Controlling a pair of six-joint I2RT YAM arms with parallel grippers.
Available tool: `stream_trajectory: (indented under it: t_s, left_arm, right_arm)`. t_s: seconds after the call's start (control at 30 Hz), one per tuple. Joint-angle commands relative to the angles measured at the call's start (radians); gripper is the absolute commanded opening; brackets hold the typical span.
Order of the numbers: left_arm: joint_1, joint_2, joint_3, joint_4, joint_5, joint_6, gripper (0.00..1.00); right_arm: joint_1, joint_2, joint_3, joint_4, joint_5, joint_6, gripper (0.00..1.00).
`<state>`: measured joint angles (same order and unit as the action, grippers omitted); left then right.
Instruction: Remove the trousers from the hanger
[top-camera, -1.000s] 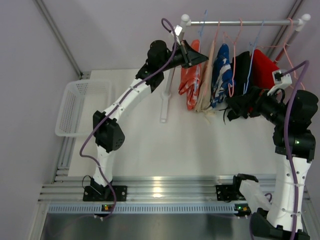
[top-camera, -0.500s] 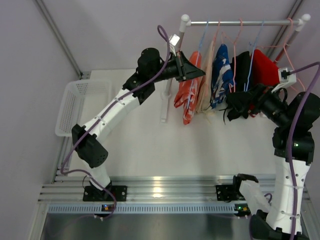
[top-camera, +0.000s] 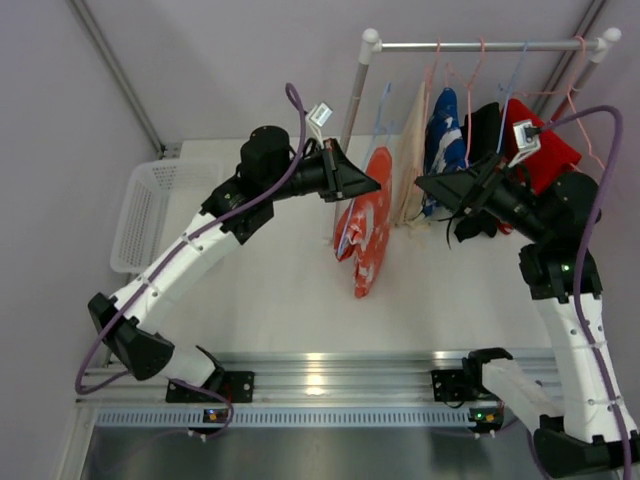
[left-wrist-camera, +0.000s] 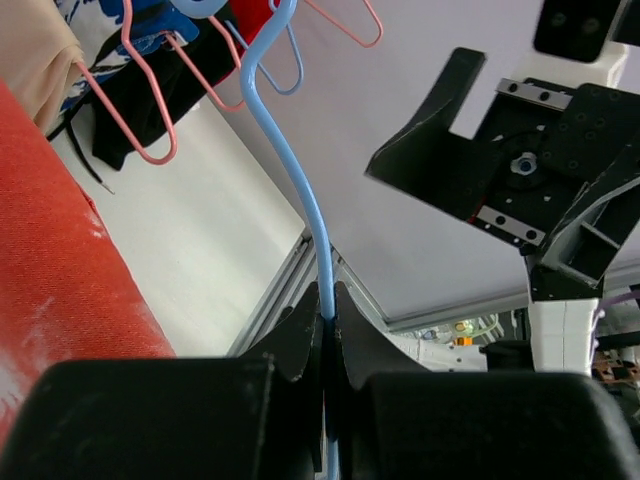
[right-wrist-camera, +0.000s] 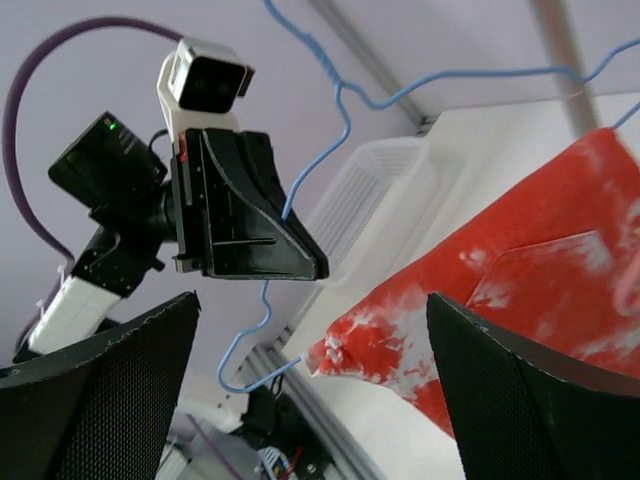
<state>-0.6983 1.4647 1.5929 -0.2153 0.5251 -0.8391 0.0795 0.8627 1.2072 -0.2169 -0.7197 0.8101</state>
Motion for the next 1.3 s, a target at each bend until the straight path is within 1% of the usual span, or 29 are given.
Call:
stream_trajectory:
  t_s: [0.0, 0.1, 0.27, 0.4, 0.5, 0.6, 0.73, 0.8, 0.9, 1.03, 1.07, 1.1, 1.13, 1.17, 1.23, 1.27]
  left_arm:
    - [0.002, -0.132, 0.003, 0.133, -0.048, 0.080, 0.00]
    - [0.000, -0.181, -0.040, 0.126, -0.069, 0.098, 0.00]
    - [0.002, -0.263, -0.097, 0.117, -0.083, 0.152, 0.00]
    - [0.003, -0.313, -0.135, 0.099, -0.111, 0.163, 0.00]
    - [0.006, -0.331, -0.137, 0.085, -0.126, 0.172, 0.00]
    - [0.016, -0.340, -0.142, 0.080, -0.137, 0.164, 0.00]
    - [0.029, -0.357, -0.163, 0.091, -0.137, 0.158, 0.00]
    - [0.034, -0.366, -0.174, 0.088, -0.142, 0.167, 0.00]
    - [0.042, -0.391, -0.179, 0.082, -0.148, 0.192, 0.00]
    - [0.053, -0.426, -0.206, 0.067, -0.169, 0.216, 0.00]
    - [0.054, -0.437, -0.212, 0.065, -0.175, 0.222, 0.00]
    - [0.059, -0.441, -0.224, 0.060, -0.189, 0.224, 0.00]
    - [0.060, -0.445, -0.225, 0.059, -0.197, 0.224, 0.00]
    - [0.063, -0.449, -0.234, 0.060, -0.201, 0.224, 0.00]
    - [0.071, -0.457, -0.243, 0.056, -0.218, 0.221, 0.00]
    - [0.071, -0.460, -0.254, 0.045, -0.229, 0.224, 0.00]
  right_arm:
    - [0.126, 0.041, 0.023, 0.128, 0.097, 0.070, 0.94]
    - [0.170, 0.122, 0.081, 0.073, 0.128, 0.093, 0.94]
    - [0.281, 0.252, 0.216, 0.083, 0.170, 0.127, 0.94]
    - [0.368, 0.323, 0.285, 0.074, 0.195, 0.141, 0.92]
    - [0.423, 0.348, 0.292, 0.083, 0.198, 0.127, 0.92]
    - [0.517, 0.384, 0.295, 0.097, 0.193, 0.113, 0.91]
    - [0.562, 0.481, 0.330, 0.120, 0.178, 0.129, 0.90]
    - [0.566, 0.519, 0.374, 0.131, 0.175, 0.149, 0.89]
    - [0.569, 0.596, 0.439, 0.128, 0.187, 0.192, 0.84]
    - [0.597, 0.677, 0.509, 0.159, 0.184, 0.221, 0.73]
    - [0.605, 0.690, 0.537, 0.162, 0.186, 0.224, 0.64]
    - [0.621, 0.711, 0.561, 0.154, 0.195, 0.231, 0.53]
    - [0.629, 0.720, 0.561, 0.142, 0.195, 0.235, 0.53]
    - [0.638, 0.726, 0.580, 0.133, 0.209, 0.239, 0.43]
    - [0.657, 0.745, 0.591, 0.126, 0.213, 0.242, 0.35]
    - [0.663, 0.751, 0.604, 0.123, 0.215, 0.242, 0.29]
